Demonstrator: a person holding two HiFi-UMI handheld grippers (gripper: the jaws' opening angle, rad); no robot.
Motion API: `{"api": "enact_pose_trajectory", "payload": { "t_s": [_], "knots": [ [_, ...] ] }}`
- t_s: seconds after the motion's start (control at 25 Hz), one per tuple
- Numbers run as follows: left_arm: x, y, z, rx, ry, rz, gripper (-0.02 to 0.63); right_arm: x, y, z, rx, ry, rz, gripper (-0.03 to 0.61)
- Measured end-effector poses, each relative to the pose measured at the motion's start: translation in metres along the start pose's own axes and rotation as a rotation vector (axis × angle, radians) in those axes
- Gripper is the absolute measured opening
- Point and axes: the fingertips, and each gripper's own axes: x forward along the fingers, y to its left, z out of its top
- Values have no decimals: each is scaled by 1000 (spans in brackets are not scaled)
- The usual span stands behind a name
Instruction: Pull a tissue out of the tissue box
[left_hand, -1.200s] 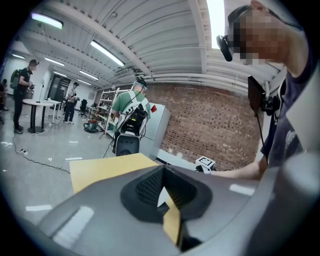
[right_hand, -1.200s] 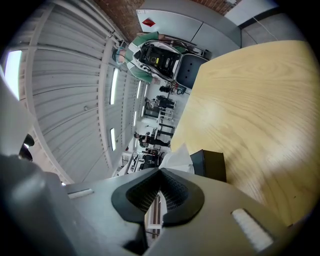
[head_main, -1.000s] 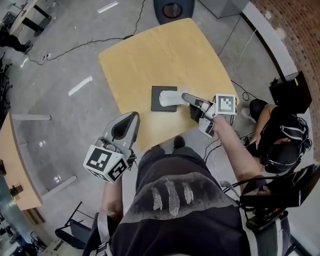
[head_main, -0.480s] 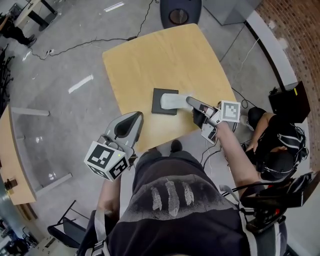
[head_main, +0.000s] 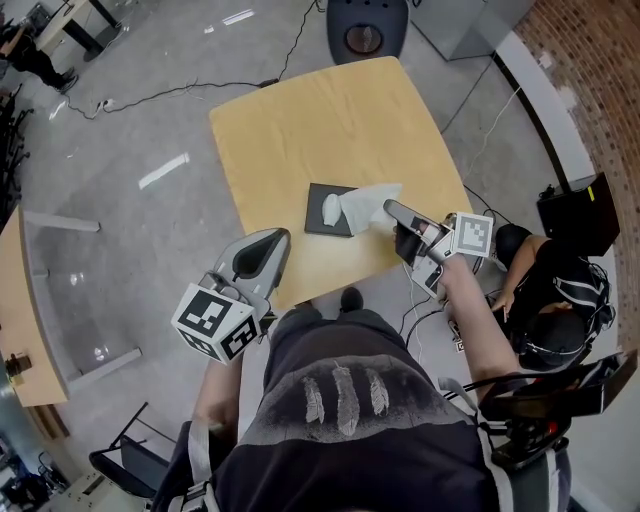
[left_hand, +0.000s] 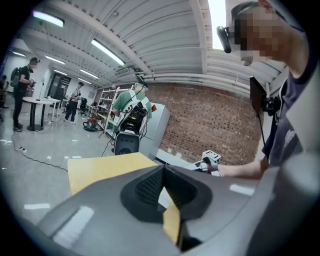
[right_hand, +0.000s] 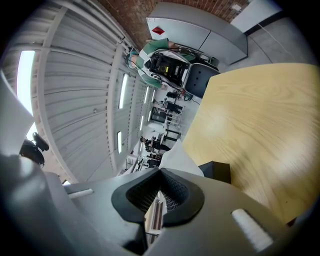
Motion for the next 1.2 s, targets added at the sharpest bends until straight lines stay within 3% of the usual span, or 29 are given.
{"api": "enact_pose_trajectory", "payload": {
  "t_s": [0.52,0.96,1.2],
  "knots": [
    [12,-13,-3,5,1,-15,3,-52,-19,21,-10,-57,-60,0],
    [9,-21,-7,-1,2,-3,3,-55,-64,-8,35,25,-129,0],
    [7,-27,-7,15,4,13,3,-32,-46,-11,34,92,-42,0]
  ]
}}
